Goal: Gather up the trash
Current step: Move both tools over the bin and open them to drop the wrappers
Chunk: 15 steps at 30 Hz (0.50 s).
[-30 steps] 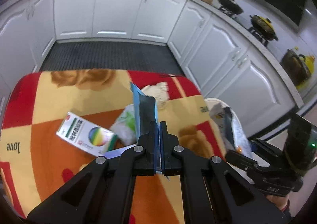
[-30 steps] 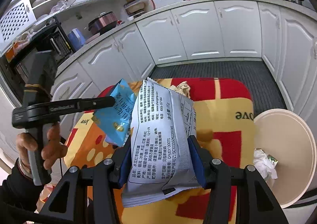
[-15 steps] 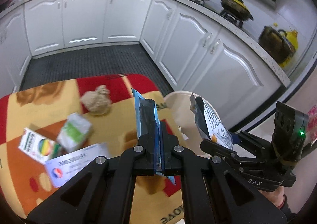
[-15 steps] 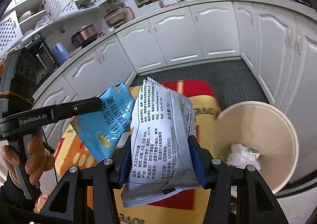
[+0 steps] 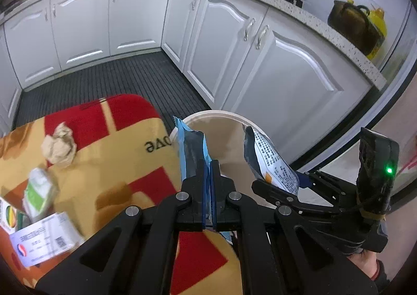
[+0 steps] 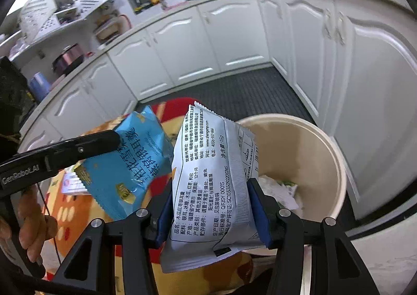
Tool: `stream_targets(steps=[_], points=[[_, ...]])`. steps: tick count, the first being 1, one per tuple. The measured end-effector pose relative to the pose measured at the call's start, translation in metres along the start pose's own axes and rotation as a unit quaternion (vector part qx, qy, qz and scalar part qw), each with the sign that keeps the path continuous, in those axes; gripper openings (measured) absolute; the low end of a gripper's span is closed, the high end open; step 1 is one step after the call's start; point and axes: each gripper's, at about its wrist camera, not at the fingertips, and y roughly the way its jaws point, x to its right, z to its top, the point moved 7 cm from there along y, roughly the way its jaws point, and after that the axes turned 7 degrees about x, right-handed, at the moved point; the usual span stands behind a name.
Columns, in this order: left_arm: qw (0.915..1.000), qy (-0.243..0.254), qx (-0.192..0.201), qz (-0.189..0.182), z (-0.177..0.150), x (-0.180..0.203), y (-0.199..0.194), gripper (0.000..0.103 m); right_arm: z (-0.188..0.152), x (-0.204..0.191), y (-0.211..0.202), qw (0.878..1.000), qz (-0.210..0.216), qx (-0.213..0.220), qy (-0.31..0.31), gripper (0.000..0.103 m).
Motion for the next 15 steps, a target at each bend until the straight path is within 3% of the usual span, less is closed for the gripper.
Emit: stream_targets(steps=[7, 15], points=[[0.9997, 0.019, -0.009, 0.008, -0.004, 0.014, 0.029, 0.0, -0.009, 0.037, 0.021, 0.999, -0.035, -0.023, 0.028, 0.051], [0.9997, 0.01, -0.018, 0.012, -0.014, 0.007, 0.048, 0.0, -0.007, 0.047, 0.037, 0.997, -0.06, -0.031, 0.041, 0.056]])
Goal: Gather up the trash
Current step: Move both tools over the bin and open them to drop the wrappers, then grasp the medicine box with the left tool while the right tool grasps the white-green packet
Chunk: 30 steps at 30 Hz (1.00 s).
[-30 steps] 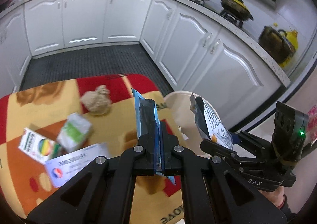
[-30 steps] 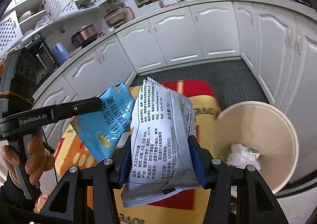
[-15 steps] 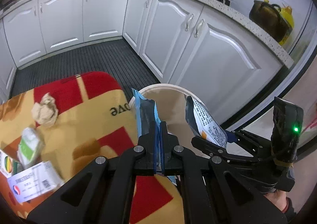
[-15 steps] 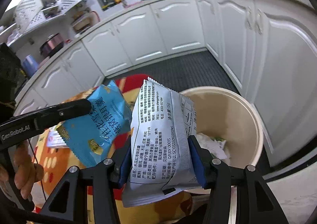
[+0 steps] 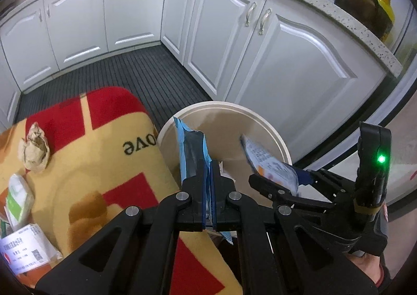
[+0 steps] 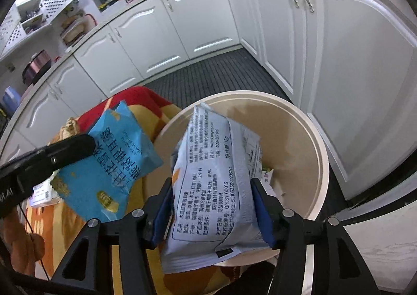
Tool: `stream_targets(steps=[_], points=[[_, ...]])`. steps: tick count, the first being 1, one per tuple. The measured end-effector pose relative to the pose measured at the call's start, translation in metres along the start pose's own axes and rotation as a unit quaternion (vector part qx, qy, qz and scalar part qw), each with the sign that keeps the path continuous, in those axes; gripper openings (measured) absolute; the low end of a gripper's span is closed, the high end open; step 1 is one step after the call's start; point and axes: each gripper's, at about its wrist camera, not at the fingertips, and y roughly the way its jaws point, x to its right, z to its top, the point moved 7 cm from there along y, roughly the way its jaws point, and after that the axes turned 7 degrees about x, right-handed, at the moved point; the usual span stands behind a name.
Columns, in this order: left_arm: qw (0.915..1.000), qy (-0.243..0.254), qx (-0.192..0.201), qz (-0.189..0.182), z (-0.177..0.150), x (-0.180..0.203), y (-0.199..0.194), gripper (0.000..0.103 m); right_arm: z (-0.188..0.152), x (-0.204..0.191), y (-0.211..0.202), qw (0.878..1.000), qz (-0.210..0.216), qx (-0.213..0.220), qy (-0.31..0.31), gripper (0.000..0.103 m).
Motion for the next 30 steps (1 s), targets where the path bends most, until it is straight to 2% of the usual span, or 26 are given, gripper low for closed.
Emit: stream_targets(steps=[1, 3, 4, 5, 6, 7, 11, 21, 30], points=[[1.0, -0.007, -0.001, -0.005, -0.001, -0.002, 0.001, 0.001, 0.0, 0.0, 0.001, 1.0, -0.004, -0.001, -0.002, 0.057], [0.9998, -0.019, -0.005, -0.004, -0.003, -0.007, 0.002, 0.005, 0.0, 0.001, 0.002, 1.0, -0.01, -0.003, -0.002, 0.067], [0.9997, -0.024, -0.008, -0.002, -0.005, -0.01, 0.003, 0.011, 0.0, 0.004, 0.002, 1.0, -0.011, -0.002, 0.002, 0.074], [0.9995, -0.03, -0.011, -0.002, -0.006, -0.013, 0.004, 0.025, -0.001, 0.007, 0.002, 1.0, -0.012, 0.0, 0.007, 0.074], [0.9992, -0.037, -0.013, -0.004, -0.008, -0.016, 0.003, 0.035, -0.001, 0.006, 0.001, 1.0, -0.012, -0.001, 0.01, 0.074], [0.999, -0.042, -0.014, -0.006, -0.009, -0.018, 0.003, 0.037, -0.002, 0.007, 0.001, 1.0, -0.01, -0.002, 0.014, 0.074], [0.999, -0.043, -0.015, -0.001, -0.014, -0.024, -0.002, 0.041, -0.007, 0.008, 0.0, 1.0, -0.007, -0.009, 0.015, 0.074], [0.9988, -0.045, -0.002, 0.021, -0.025, -0.039, -0.028, 0.041, -0.007, -0.013, -0.015, 1.0, 0.012, 0.0, 0.002, 0.074], [0.9973, -0.055, 0.007, 0.049, -0.043, -0.072, -0.063, 0.041, -0.009, -0.055, -0.029, 0.999, 0.042, 0.007, -0.025, 0.075]])
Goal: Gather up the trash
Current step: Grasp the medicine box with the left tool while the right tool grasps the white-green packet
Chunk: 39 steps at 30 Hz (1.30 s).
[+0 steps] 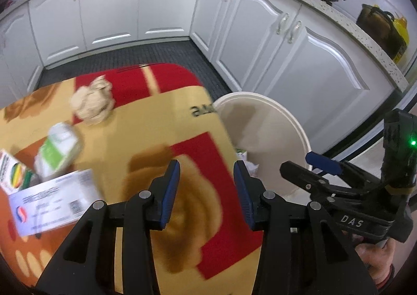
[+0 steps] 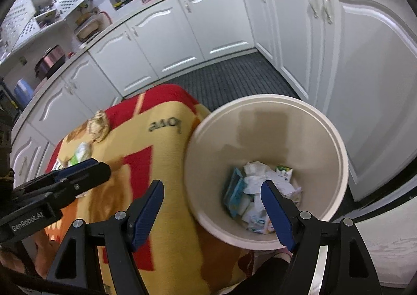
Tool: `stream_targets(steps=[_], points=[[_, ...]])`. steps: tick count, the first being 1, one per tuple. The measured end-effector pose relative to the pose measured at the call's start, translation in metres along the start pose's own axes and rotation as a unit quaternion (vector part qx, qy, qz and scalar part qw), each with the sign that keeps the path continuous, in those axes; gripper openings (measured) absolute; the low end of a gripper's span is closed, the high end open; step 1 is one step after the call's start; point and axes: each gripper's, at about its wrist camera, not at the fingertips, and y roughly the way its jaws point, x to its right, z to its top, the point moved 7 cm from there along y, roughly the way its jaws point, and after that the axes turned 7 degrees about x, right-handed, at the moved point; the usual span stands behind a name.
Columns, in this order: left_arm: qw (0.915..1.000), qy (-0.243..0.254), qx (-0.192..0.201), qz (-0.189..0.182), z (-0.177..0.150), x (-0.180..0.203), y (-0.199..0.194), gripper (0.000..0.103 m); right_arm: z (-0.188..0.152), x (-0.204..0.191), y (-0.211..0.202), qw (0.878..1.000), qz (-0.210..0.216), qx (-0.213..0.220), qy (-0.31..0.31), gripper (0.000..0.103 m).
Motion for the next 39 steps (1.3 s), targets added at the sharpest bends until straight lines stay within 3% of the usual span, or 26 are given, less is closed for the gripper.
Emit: stream_targets(steps=[11, 16, 20, 22, 24, 28, 29, 31, 39], points=[[0.9962, -0.047, 0.008, 0.073, -0.007, -0.095, -0.033, 0.041, -0.014, -0.059, 0.016, 0.998, 0.037, -0.023, -0.039, 0.075], [0.9907, -0.07, 0.013, 0.116, -0.004, -0.141, -0.04, 0.041, -0.017, -0.082, 0.021, 0.996, 0.05, -0.031, -0.06, 0.075], [0.9824, -0.103, -0.011, 0.156, -0.012, -0.178, -0.034, 0.041, -0.019, -0.095, 0.02, 0.995, 0.06, -0.033, -0.07, 0.075], [0.9808, -0.097, -0.008, 0.169, -0.017, -0.181, -0.037, 0.041, -0.02, -0.1, 0.021, 0.995, 0.064, -0.034, -0.076, 0.075], [0.9829, -0.081, -0.023, 0.164, -0.025, -0.174, -0.041, 0.041, -0.022, -0.104, 0.02, 0.994, 0.066, -0.035, -0.079, 0.075], [0.991, -0.074, -0.057, 0.096, -0.051, -0.148, -0.045, 0.041, -0.023, -0.11, 0.021, 0.993, 0.07, -0.037, -0.082, 0.075], [0.9925, -0.065, -0.05, 0.091, -0.053, -0.143, -0.048, 0.041, -0.023, -0.111, 0.021, 0.993, 0.071, -0.037, -0.081, 0.075], [0.9934, -0.052, -0.046, 0.092, -0.056, -0.139, -0.055, 0.041, -0.025, -0.114, 0.022, 0.993, 0.074, -0.038, -0.079, 0.075], [0.986, -0.111, -0.032, 0.12, -0.06, -0.186, -0.072, 0.041, -0.033, -0.132, 0.017, 0.99, 0.088, -0.043, -0.098, 0.075]])
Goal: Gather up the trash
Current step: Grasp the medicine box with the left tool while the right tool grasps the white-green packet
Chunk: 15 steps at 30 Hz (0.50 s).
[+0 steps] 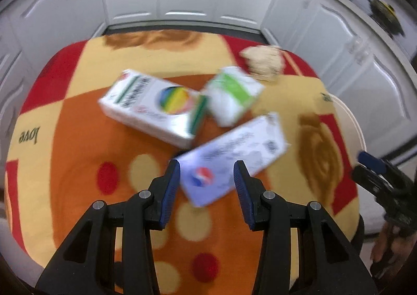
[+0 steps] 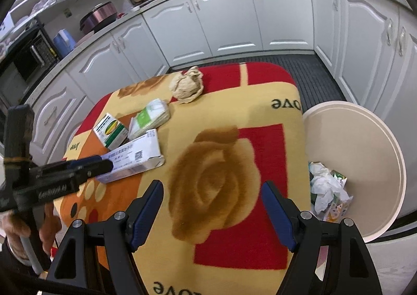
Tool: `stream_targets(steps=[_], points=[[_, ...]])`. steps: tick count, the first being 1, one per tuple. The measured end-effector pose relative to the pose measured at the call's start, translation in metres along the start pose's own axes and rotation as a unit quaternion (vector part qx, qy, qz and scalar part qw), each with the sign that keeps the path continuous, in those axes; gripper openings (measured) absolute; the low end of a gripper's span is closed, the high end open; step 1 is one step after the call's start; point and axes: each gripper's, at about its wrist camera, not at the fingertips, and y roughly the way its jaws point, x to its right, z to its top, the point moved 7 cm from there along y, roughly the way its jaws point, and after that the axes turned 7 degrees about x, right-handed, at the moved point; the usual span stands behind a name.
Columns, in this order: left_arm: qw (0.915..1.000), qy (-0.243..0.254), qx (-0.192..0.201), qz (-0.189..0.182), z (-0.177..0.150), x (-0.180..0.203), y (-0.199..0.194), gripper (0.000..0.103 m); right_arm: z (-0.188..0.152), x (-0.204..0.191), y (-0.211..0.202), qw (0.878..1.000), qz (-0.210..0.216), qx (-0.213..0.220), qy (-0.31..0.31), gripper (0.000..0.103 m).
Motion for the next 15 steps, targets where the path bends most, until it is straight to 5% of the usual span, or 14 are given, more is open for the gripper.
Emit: stream_targets(steps=[6, 15], points=[[0.9981, -0.062, -0.003, -0.008, 0.004, -0.039, 0.005, 0.041, 0.0, -0.004, 0.002, 1.0, 0.004, -0.001, 0.003, 0.076], [0.9989, -0.044, 0.008, -0.01, 0.014, -0.01, 0.015, 0.041, -0.003, -0.018, 0.015, 1.0, 0.014, -0.014, 0.0, 0.076]])
